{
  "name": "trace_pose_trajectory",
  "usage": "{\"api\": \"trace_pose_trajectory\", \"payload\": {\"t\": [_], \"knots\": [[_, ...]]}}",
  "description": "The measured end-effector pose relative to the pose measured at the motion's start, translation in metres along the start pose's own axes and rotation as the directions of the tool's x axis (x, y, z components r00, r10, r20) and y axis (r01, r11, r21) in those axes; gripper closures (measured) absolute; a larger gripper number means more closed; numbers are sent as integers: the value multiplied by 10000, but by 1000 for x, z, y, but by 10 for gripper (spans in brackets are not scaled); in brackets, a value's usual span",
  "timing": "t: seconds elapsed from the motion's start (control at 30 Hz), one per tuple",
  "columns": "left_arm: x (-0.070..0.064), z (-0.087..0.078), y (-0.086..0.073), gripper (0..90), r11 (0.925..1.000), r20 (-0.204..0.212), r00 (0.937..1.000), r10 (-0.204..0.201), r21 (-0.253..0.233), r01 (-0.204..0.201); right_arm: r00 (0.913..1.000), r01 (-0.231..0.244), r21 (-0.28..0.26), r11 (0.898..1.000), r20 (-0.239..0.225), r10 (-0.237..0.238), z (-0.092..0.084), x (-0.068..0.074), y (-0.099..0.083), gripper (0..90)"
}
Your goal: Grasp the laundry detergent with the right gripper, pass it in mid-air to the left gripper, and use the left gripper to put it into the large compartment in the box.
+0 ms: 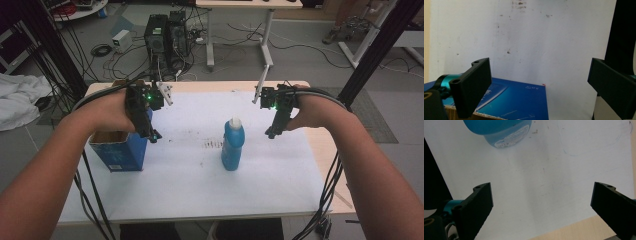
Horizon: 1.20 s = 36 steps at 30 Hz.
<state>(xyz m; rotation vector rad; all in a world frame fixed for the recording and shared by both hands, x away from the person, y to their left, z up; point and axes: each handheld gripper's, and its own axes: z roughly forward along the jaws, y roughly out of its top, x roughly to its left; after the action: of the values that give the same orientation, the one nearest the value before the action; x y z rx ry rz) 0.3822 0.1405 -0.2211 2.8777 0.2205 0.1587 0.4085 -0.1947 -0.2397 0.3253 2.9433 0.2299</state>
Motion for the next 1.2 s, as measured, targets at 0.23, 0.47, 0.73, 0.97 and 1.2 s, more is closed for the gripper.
{"api": "trace_pose_trajectory", "payload": {"t": [0.23,0.47,0.73,0.97,1.2], "knots": [[-3,0,2,53,10000,-52,10000,65,-50,-65,9971,-714,-1503,9861,-363,667,-5,2,-3,32],[-4,-3,2,53,9998,-206,9998,21,-222,-25,9844,-1741,-3315,9272,-843,1547,-14,0,-11,32],[-1,-2,3,53,9997,-254,9997,-15,-245,9,9666,-2420,-4404,8646,-319,2544,-10,-2,-16,32],[0,-2,1,53,9996,-290,9996,-71,-288,63,9386,-2988,-5077,8081,-30,3451,-3,-3,-23,32],[-1,-1,2,53,9994,-235,9997,-22,-342,14,9136,-3434,-5467,7636,-60,4066,2,3,-36,32]]}}
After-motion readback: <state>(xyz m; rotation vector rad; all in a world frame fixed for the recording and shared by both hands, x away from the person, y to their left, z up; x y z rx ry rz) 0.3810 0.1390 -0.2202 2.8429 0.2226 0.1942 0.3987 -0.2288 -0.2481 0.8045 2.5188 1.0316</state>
